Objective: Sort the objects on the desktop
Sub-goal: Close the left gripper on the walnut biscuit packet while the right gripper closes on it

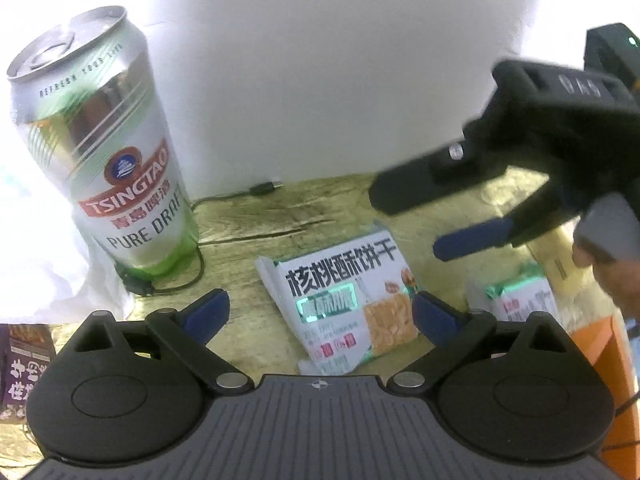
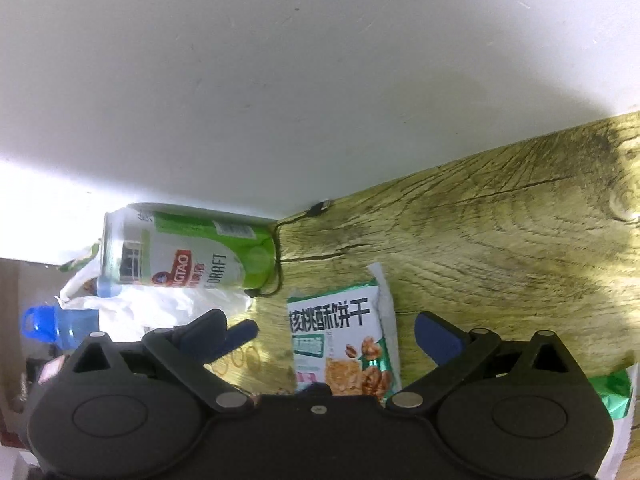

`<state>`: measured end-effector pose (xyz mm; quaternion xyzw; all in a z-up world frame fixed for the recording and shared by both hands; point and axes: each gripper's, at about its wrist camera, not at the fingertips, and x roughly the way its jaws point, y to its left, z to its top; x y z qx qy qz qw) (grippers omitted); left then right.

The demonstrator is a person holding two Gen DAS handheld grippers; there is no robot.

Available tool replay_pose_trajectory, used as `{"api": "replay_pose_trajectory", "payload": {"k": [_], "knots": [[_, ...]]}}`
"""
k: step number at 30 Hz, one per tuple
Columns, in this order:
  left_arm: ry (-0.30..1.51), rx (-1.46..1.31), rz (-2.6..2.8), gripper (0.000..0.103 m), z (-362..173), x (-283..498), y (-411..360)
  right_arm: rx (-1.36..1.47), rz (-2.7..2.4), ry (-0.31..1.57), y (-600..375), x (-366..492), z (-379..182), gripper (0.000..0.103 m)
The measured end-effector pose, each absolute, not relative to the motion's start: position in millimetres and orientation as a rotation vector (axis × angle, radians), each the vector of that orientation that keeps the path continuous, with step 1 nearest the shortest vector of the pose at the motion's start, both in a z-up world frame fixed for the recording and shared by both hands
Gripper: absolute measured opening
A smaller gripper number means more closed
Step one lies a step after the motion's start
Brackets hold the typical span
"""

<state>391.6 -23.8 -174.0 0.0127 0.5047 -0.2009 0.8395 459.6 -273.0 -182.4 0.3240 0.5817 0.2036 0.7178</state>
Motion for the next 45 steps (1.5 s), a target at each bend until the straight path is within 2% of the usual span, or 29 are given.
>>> {"api": "replay_pose_trajectory", "payload": {"k": [8, 9, 14, 16, 23, 25, 30, 36, 45], "knots": [[1.104, 0.013, -0.393, 0.082, -178, 393, -26, 0.662, 0.469, 1.308, -257, 462, -185, 0.083], [1.111, 0.009, -0.391, 0.082, -180, 393, -25, 0.654, 0.47, 1.314, -256, 462, -186, 0.078], [1.132, -0.011, -0.394, 0.073, -182, 392, -21, 0.613, 0.471, 1.343, -249, 464, -190, 0.076], [1.137, -0.022, -0.397, 0.071, -182, 392, -20, 0.61, 0.467, 1.357, -248, 465, -192, 0.068], [1.157, -0.07, -0.404, 0.065, -185, 396, -16, 0.614, 0.44, 1.404, -249, 464, -201, 0.067], [1.165, -0.087, -0.405, 0.064, -186, 397, -15, 0.623, 0.437, 1.418, -249, 464, -204, 0.06], [1.181, -0.139, -0.412, 0.061, -189, 397, -13, 0.661, 0.426, 1.421, -253, 464, -206, 0.059], [1.177, -0.165, -0.418, 0.057, -186, 398, -13, 0.674, 0.413, 1.421, -255, 463, -206, 0.05], [1.168, -0.16, -0.422, 0.053, -178, 396, -14, 0.69, 0.419, 1.406, -256, 459, -203, 0.05]]}}
